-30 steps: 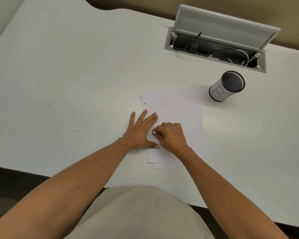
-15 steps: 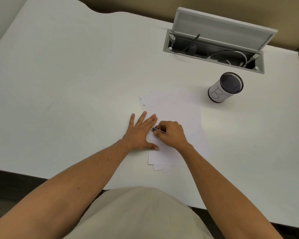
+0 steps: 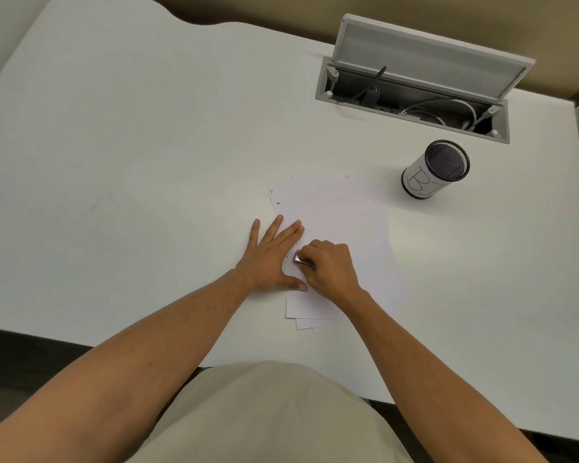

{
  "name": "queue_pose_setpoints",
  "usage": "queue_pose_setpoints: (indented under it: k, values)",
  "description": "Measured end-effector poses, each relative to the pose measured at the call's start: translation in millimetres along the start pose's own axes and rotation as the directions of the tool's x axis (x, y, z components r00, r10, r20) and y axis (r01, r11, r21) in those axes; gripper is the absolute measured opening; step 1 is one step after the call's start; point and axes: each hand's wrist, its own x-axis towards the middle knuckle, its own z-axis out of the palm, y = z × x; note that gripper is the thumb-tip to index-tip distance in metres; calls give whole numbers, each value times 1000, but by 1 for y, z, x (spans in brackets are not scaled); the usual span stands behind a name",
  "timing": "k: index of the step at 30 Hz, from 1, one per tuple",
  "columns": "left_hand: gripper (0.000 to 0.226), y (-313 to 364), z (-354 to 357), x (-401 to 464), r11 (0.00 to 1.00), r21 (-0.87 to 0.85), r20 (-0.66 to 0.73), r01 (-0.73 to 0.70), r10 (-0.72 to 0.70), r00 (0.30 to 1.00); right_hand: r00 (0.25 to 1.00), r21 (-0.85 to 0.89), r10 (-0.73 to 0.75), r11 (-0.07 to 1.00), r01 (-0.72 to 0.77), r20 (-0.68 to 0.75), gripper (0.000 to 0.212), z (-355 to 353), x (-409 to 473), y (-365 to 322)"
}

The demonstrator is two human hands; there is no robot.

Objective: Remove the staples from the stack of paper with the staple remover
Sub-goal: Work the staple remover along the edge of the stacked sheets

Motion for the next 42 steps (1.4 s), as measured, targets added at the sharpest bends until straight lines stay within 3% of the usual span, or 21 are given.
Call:
queue_pose_setpoints:
  k: [7,16,20,23,29,34,42]
  values:
    - [123,1,-1,-1,1000,-7,1,-4,4,1000,997,-46,-71,996,73,35,13,-2,5,3]
    - [121,0,1,1,1000,7,-2,-2,2,1000,996,79,83,993,-85,34,14,0,9,0]
    - [122,-2,2,1,1000,4,-11,-4,4,1000,993,122,62,990,-74,98,12,-4,10,5]
    - [124,-3,3,1,1000,-11,-14,-12,12,1000,991,77,22,997,-32,134,11,-10,6,12]
    - [123,-2,4,1,1000,4,-14,-9,9,1000,999,-22,-37,999,38,26,12,-1,3,5]
    - [123,-1,3,2,1000,19,-4,-3,3,1000,997,-126,-79,989,81,23,11,3,5,4]
    - [120,1,0,1,1000,11,3,-1,1,1000,998,-123,-31,992,38,58,15,0,8,-4]
